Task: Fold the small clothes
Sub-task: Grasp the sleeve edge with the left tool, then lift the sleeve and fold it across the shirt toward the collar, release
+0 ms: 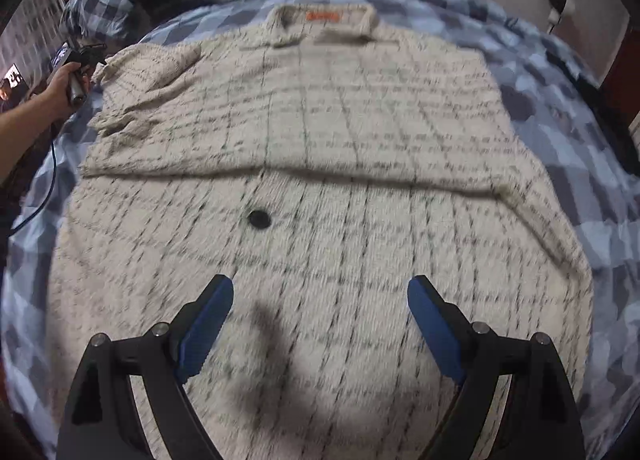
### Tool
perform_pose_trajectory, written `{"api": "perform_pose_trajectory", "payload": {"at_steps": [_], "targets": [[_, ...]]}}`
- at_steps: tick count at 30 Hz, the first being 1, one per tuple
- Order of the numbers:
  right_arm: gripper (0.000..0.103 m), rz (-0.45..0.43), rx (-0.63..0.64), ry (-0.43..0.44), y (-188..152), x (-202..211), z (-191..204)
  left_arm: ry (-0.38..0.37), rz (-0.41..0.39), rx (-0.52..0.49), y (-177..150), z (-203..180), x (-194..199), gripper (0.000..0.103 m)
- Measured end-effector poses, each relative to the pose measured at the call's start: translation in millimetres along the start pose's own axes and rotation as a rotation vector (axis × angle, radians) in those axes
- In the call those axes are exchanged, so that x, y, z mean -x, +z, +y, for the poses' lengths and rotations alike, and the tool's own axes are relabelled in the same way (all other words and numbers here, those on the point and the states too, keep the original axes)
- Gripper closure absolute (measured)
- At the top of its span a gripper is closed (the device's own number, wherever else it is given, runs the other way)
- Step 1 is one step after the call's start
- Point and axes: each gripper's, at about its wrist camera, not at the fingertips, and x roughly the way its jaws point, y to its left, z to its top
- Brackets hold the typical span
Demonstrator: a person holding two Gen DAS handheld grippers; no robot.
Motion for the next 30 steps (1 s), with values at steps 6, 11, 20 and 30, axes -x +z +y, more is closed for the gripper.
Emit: {"api": "perform_pose_trajectory", "payload": {"at_steps": [6,11,20,30], "targets": [[0.016,-0.110,-0.029,0.074,3.9,-6.0,-3.4,0.077,-0.041,-0.126,-7.8,-26.7,0.6,0.089],[0.016,-0.070,-0.108,0.099,3.2,-20.9,-20.0,-0.006,-0.142,-0.046,-15.3,-11.4,31.6,0.091],[0.016,-0.138,-0.209,0.088,6.3,2.3,-36.6,-0.175,-0.166,-0.164,-54.2,-25.8,132.2,0.092],[0.016,-0.259,-0.238,0.082,15.9,74.5,-48.6,-0.319,-0.472,-0.334,-108.2,-59.7,359.6,0.093]]}}
